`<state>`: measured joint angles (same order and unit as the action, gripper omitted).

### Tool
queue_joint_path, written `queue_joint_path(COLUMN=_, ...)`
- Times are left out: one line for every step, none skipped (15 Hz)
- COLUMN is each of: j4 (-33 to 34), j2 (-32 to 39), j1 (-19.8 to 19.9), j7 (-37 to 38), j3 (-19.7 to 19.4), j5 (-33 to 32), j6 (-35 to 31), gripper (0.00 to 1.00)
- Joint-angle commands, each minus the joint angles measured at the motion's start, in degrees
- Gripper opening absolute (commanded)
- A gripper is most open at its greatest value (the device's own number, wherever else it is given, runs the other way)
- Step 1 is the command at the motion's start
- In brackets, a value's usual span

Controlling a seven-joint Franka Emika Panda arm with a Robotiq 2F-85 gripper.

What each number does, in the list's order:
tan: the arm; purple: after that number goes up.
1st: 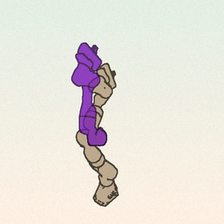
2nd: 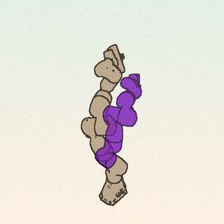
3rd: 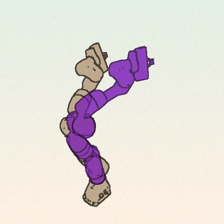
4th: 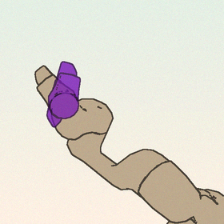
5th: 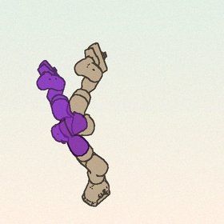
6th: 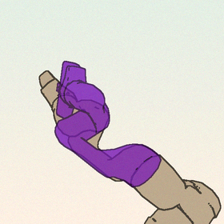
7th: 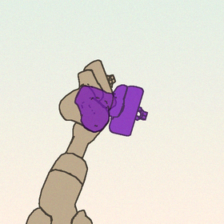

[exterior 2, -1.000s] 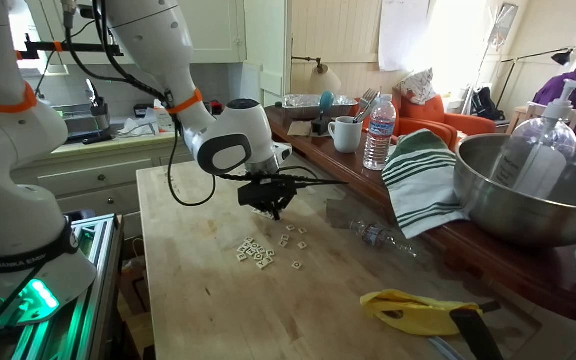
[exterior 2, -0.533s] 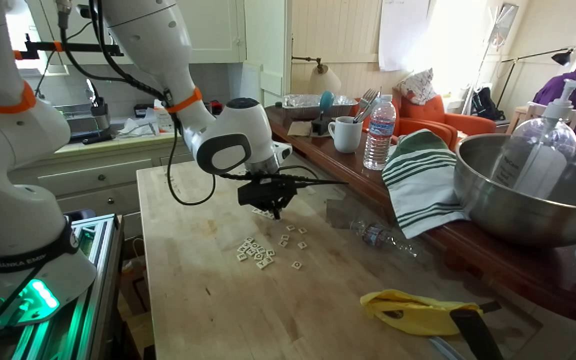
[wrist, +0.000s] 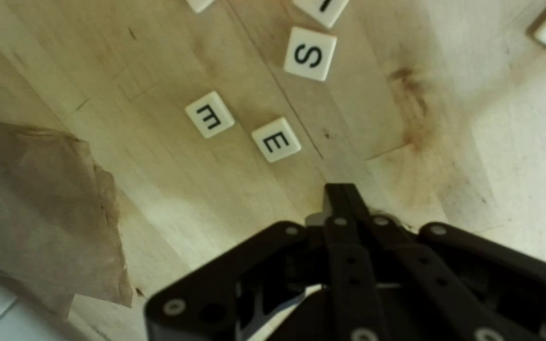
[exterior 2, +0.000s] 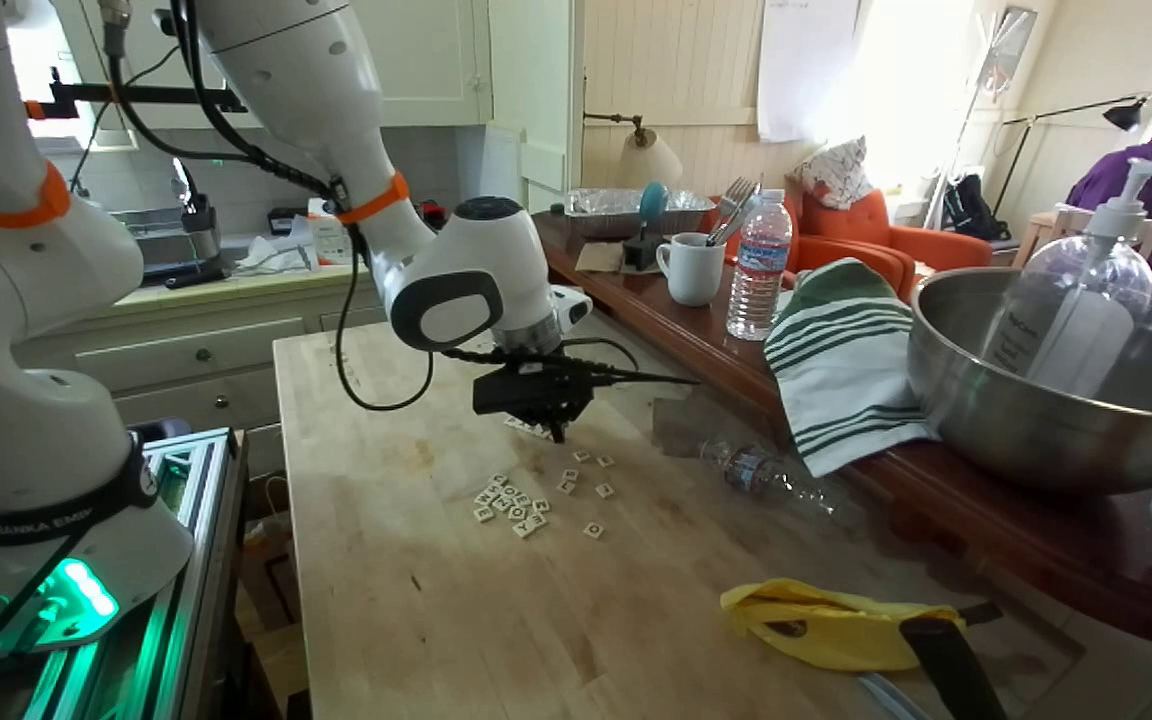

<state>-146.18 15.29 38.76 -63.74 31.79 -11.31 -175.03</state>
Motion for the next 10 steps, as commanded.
queue_joint_path(j4=0.36, j2=0.63, j1=0.35, j7=1.52, j3=0.67, j5=1.76, j6=0.46, gripper=0.00)
queue_joint_path(j4=0.42, j2=0.73, j1=0.32, j7=1.71, j3=0.72, j5=1.88, j6=0.53, gripper=0.00)
queue_joint_path(j4=0.45, j2=0.72, j1=0.17, j7=2.06, j3=0.64, j5=1.92, j6=0.60, gripper=0.00)
queue_joint_path(j4=0.49, j2=0.76, j1=0.03, j7=2.44, j3=0.58, j5=1.84, j6=0.67, gripper=0.00)
queue_joint_path(j4=0.54, j2=0.82, j1=-0.08, j7=2.65, j3=0.53, j5=1.69, j6=0.71, gripper=0.00)
queue_joint_path(j4=0.59, j2=0.80, j1=-0.38, j7=2.85, j3=0.28, j5=1.43, j6=0.93, gripper=0.00)
queue_joint_path(j4=0.63, j2=0.73, j1=-0.75, j7=3.04, j3=-0.01, j5=1.14, j6=1.15, gripper=0.00)
queue_joint_path(j4=0.66, j2=0.70, j1=-1.00, j7=3.13, j3=-0.16, j5=0.97, j6=1.29, gripper=0.00)
queue_joint_path(j4=0.67, j2=0.57, j1=-1.47, j7=3.30, j3=-0.51, j5=0.69, j6=1.39, gripper=0.00)
queue_joint_path(j4=0.71, j2=0.53, j1=-1.81, j7=3.29, j3=-0.72, j5=0.48, j6=1.60, gripper=0.00)
